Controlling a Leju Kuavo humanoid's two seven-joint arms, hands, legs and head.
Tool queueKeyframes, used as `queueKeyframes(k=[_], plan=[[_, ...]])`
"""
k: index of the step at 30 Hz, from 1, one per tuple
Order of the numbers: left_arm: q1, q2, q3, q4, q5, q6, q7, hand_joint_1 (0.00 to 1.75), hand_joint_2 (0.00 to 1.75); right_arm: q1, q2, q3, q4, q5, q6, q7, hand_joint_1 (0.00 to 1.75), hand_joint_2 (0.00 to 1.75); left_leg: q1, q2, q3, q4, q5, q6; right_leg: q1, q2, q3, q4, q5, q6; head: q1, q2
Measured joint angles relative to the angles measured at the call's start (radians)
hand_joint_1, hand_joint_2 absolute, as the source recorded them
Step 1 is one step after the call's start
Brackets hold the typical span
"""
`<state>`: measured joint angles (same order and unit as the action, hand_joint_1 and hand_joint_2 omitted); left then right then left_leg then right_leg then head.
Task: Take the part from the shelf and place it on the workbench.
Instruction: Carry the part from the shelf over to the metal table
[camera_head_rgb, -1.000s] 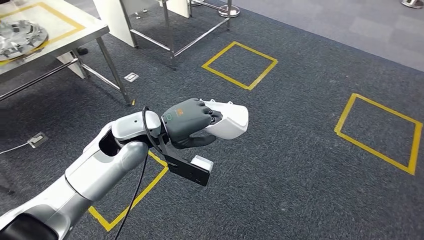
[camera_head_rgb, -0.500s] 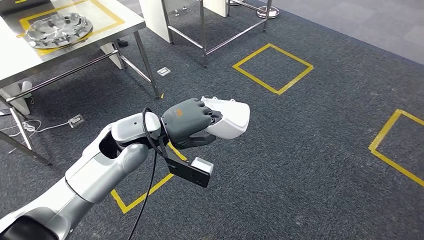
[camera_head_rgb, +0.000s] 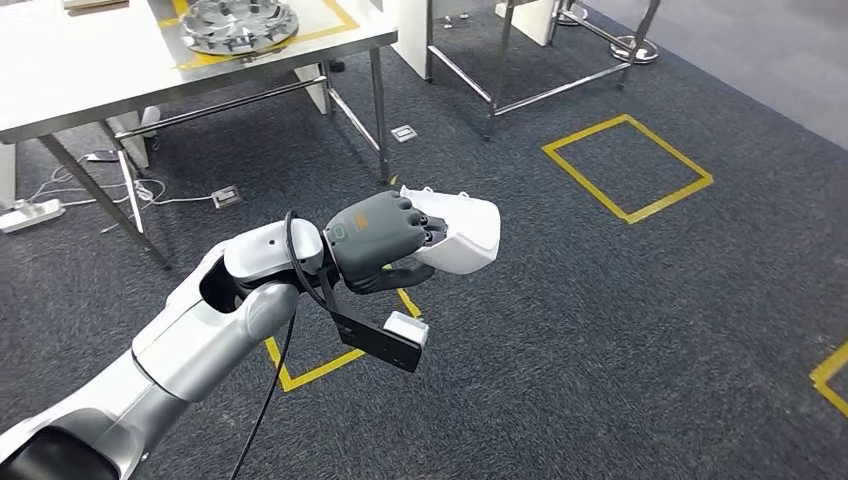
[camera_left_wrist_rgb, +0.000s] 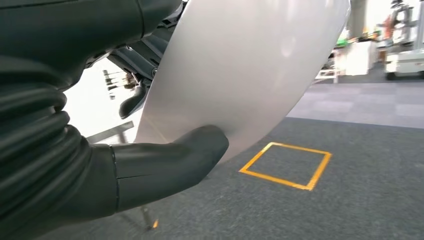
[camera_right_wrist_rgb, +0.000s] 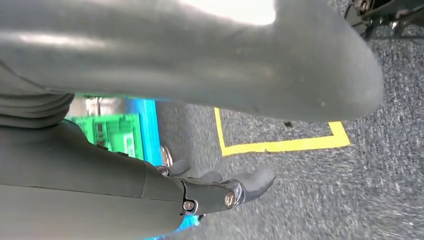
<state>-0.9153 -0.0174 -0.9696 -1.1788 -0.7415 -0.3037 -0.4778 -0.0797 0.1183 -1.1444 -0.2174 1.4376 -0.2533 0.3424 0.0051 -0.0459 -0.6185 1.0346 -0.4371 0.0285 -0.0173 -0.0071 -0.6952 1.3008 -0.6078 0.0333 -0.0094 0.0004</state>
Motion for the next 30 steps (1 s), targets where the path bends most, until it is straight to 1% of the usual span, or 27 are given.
queueKeyframes(k=[1,2,3,4,5,6,8,9,11,12,13,14,15,16,17,18,19,20,21,22,23,24,25,26,28,29,30], plan=[[0.001,0.000,0.000,0.001,0.000,0.000,0.000,1.62,1.75,0.001,0.000,0.000,0.000,0.000,0.000,0.000,0.00,0.00,0.000,-0.016,0.000,0.001,0.001,-0.001,-0.001,0.002,0.000,-0.009,0.019,0.000,0.000,0.000],[0.002,-0.001,0.001,0.001,0.000,0.000,0.001,1.62,1.75,0.002,0.000,0.000,0.000,0.000,0.000,0.001,0.00,0.00,0.001,-0.032,0.000,0.002,0.001,-0.003,-0.002,0.006,0.018,-0.054,0.052,-0.002,0.001,0.000],[0.002,-0.002,0.001,0.001,0.000,0.000,0.001,1.62,1.75,0.002,0.000,0.000,0.000,0.000,0.000,0.001,0.00,0.00,0.002,-0.046,-0.001,0.004,0.002,-0.006,-0.004,0.023,0.047,-0.122,0.086,-0.003,0.001,0.000],[0.001,-0.003,0.003,0.001,-0.001,0.000,0.001,1.62,1.75,0.002,0.000,0.000,0.000,0.000,0.000,0.001,0.00,0.00,0.002,-0.060,-0.003,0.007,0.002,-0.011,-0.007,0.043,0.075,-0.186,0.108,-0.005,0.001,0.000],[0.001,-0.005,0.004,0.001,-0.001,0.000,0.000,1.62,1.75,0.001,0.000,0.000,0.000,0.000,-0.001,0.000,0.00,0.00,0.002,-0.073,-0.006,0.009,0.002,-0.018,-0.008,0.061,0.095,-0.232,0.121,-0.006,0.001,0.000],[0.001,-0.006,0.005,0.001,-0.001,0.000,0.000,1.62,1.75,0.000,0.000,0.000,0.000,-0.001,-0.001,-0.001,0.00,0.00,0.002,-0.085,-0.009,0.008,0.004,-0.026,-0.007,0.072,0.105,-0.255,0.122,-0.009,0.002,0.000],[0.000,-0.007,0.007,0.002,-0.002,0.002,-0.002,1.62,1.75,-0.004,0.000,0.000,0.000,-0.001,-0.001,-0.001,0.00,0.00,0.005,-0.106,-0.015,0.002,0.009,-0.042,-0.005,0.058,0.111,-0.260,0.121,-0.019,0.002,0.000],[0.000,-0.007,0.008,0.002,-0.002,0.002,-0.002,1.62,1.75,-0.006,0.000,0.000,0.000,-0.002,-0.001,0.001,0.00,0.00,0.004,-0.097,-0.018,0.005,0.008,-0.047,-0.005,0.045,0.114,-0.263,0.124,-0.026,0.002,0.000],[-0.001,-0.006,0.010,0.003,-0.003,0.005,-0.003,1.62,1.75,-0.006,0.001,0.000,0.000,-0.002,-0.001,0.002,0.00,0.00,0.001,-0.040,-0.043,0.053,-0.023,-0.055,-0.007,0.020,0.118,-0.270,0.129,-0.041,-0.004,0.000],[-0.002,-0.006,0.010,0.003,-0.004,0.008,-0.004,1.62,1.75,-0.005,0.001,0.000,0.000,-0.002,-0.002,0.002,0.00,0.00,-0.001,-0.003,-0.066,0.106,-0.053,-0.058,-0.005,0.007,0.119,-0.271,0.129,-0.046,-0.006,0.000],[-0.002,-0.007,0.010,0.004,-0.006,0.010,-0.005,1.62,1.75,-0.003,0.001,0.000,0.000,-0.002,-0.002,0.002,0.00,0.00,0.000,0.020,-0.097,0.172,-0.085,-0.060,-0.004,-0.006,0.119,-0.271,0.128,-0.049,-0.008,0.000],[-0.001,-0.007,0.009,0.005,-0.008,0.012,-0.006,1.62,1.75,-0.001,0.001,0.000,0.000,-0.002,-0.002,0.002,0.00,0.00,0.001,0.032,-0.125,0.233,-0.109,-0.063,-0.002,-0.021,0.119,-0.270,0.127,-0.051,-0.008,0.000],[0.000,-0.008,0.009,0.007,-0.011,0.014,-0.007,1.62,1.75,-0.001,0.001,0.000,0.000,-0.002,-0.002,0.002,0.00,0.00,0.001,0.037,-0.142,0.269,-0.117,-0.064,-0.001,-0.036,0.119,-0.270,0.126,-0.052,-0.008,0.000],[0.001,-0.008,0.009,0.009,-0.014,0.016,-0.008,1.62,1.75,-0.001,0.001,0.000,0.000,-0.003,-0.002,0.002,0.00,0.00,0.002,0.040,-0.141,0.270,-0.106,-0.063,-0.001,-0.051,0.120,-0.270,0.124,-0.052,-0.008,0.000],[0.002,-0.008,0.009,0.011,-0.017,0.018,-0.009,1.62,1.75,-0.001,0.001,0.000,0.000,-0.003,-0.002,0.002,0.00,0.00,0.001,0.047,-0.120,0.231,-0.080,-0.061,0.000,-0.064,0.122,-0.269,0.122,-0.051,-0.009,0.000],[0.002,-0.008,0.009,0.012,-0.021,0.021,-0.010,1.62,1.75,-0.002,0.001,0.000,0.000,-0.003,-0.002,0.002,0.00,0.00,0.000,0.061,-0.084,0.165,-0.047,-0.057,0.001,-0.077,0.125,-0.269,0.120,-0.049,-0.009,0.000],[0.001,-0.008,0.010,0.013,-0.024,0.025,-0.012,1.62,1.75,-0.002,0.001,0.000,0.000,-0.003,-0.003,0.002,0.00,0.00,-0.005,0.087,-0.047,0.097,-0.025,-0.051,0.003,-0.089,0.128,-0.268,0.116,-0.046,-0.009,0.000],[0.000,-0.010,0.011,0.014,-0.027,0.029,-0.013,1.62,1.75,-0.002,0.002,0.000,0.000,-0.003,-0.003,0.002,0.00,0.00,-0.009,0.106,-0.018,0.044,-0.010,-0.042,0.006,-0.100,0.130,-0.268,0.113,-0.041,-0.008,0.000],[0.000,-0.011,0.011,0.015,-0.031,0.033,-0.012,1.62,1.75,-0.003,0.002,0.000,0.000,-0.003,-0.004,0.002,0.00,0.00,-0.013,0.117,-0.004,0.014,-0.005,-0.035,0.010,-0.110,0.132,-0.267,0.111,-0.036,-0.007,0.000],[0.000,-0.012,0.012,0.015,-0.036,0.035,-0.009,1.62,1.75,-0.004,0.002,-0.001,0.000,-0.003,-0.004,0.002,0.00,0.00,-0.016,0.117,-0.002,0.005,-0.007,-0.028,0.013,-0.121,0.134,-0.268,0.109,-0.031,-0.006,0.000],[0.000,-0.012,0.014,0.016,-0.041,0.038,-0.005,1.62,1.75,-0.006,0.002,-0.001,0.000,-0.003,-0.004,0.002,0.00,0.00,-0.015,0.101,-0.003,0.004,-0.005,-0.021,0.014,-0.134,0.137,-0.270,0.108,-0.027,-0.005,0.000],[0.001,-0.010,0.017,0.017,-0.047,0.040,0.000,1.62,1.75,-0.008,0.002,-0.001,0.000,-0.003,-0.004,0.002,0.00,0.00,-0.013,0.088,-0.004,0.001,-0.002,-0.016,0.013,-0.136,0.139,-0.269,0.105,-0.021,-0.005,0.000],[0.000,-0.009,0.020,0.018,-0.053,0.044,0.007,1.62,1.75,-0.009,0.002,-0.001,0.000,-0.003,-0.004,0.002,0.00,0.00,-0.010,0.075,-0.003,-0.001,0.000,-0.011,0.010,-0.119,0.138,-0.259,0.095,-0.015,-0.004,0.000],[0.000,-0.009,0.023,0.019,-0.060,0.049,0.014,1.62,1.75,-0.010,0.002,-0.001,0.000,-0.003,-0.004,0.002,0.00,0.00,-0.006,0.063,-0.002,-0.004,0.003,-0.005,0.007,-0.089,0.127,-0.230,0.076,-0.010,-0.002,0.000],[0.000,-0.010,0.026,0.022,-0.072,0.059,0.023,1.62,1.75,-0.007,0.002,-0.001,0.000,-0.003,-0.004,0.000,0.00,0.00,-0.001,0.036,-0.004,-0.005,0.006,0.001,0.003,-0.021,0.075,-0.116,0.017,-0.002,0.002,0.000],[0.003,-0.010,0.026,0.025,-0.075,0.062,0.025,1.62,1.75,-0.005,0.002,-0.001,0.000,-0.003,-0.003,-0.001,0.00,0.00,-0.001,0.021,-0.006,-0.005,0.007,0.003,0.002,-0.007,0.042,-0.051,-0.008,0.000,0.004,0.000],[0.006,-0.009,0.026,0.028,-0.077,0.064,0.024,1.62,1.75,-0.004,0.002,-0.001,0.000,-0.003,-0.003,-0.001,0.00,0.00,-0.001,0.006,-0.007,-0.004,0.008,0.003,0.002,-0.002,0.018,-0.008,-0.017,0.001,0.005,0.000]])
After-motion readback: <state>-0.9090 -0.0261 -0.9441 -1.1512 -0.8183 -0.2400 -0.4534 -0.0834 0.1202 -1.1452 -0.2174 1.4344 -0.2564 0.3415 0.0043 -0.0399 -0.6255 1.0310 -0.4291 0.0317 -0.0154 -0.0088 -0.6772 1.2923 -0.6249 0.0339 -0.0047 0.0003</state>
